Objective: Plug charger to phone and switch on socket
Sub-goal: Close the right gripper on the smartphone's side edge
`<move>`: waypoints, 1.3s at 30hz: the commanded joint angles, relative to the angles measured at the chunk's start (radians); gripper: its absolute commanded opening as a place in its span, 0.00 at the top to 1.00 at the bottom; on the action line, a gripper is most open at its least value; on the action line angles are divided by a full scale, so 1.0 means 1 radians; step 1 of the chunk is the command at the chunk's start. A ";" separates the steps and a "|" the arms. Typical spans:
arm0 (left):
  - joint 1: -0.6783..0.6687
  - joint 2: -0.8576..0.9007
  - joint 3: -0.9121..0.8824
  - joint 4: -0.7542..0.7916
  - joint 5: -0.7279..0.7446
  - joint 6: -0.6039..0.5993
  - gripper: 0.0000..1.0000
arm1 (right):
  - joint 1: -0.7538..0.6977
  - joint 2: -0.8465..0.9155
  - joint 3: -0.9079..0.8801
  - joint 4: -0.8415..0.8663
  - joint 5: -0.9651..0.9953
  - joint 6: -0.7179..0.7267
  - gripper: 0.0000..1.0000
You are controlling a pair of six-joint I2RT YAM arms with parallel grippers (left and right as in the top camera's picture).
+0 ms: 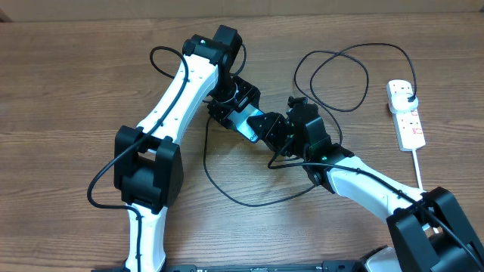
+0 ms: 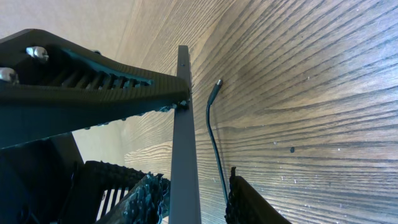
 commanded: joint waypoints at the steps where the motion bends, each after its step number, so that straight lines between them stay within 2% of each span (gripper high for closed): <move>1: -0.001 -0.002 0.028 0.001 0.026 -0.019 0.59 | 0.006 0.001 0.020 0.003 -0.001 0.002 0.64; 16: -0.001 -0.002 0.028 0.002 0.026 -0.019 0.55 | 0.006 0.001 0.020 0.011 -0.001 0.035 0.71; 20: -0.001 -0.002 0.028 0.002 0.027 -0.020 0.55 | 0.006 0.001 0.020 0.013 -0.001 0.057 0.76; 28: -0.001 -0.002 0.028 0.002 0.029 -0.020 0.54 | 0.006 0.001 0.020 0.035 -0.016 0.057 0.78; 39: -0.001 -0.002 0.028 0.002 0.029 -0.020 0.50 | 0.006 0.001 0.020 0.056 -0.032 0.057 0.85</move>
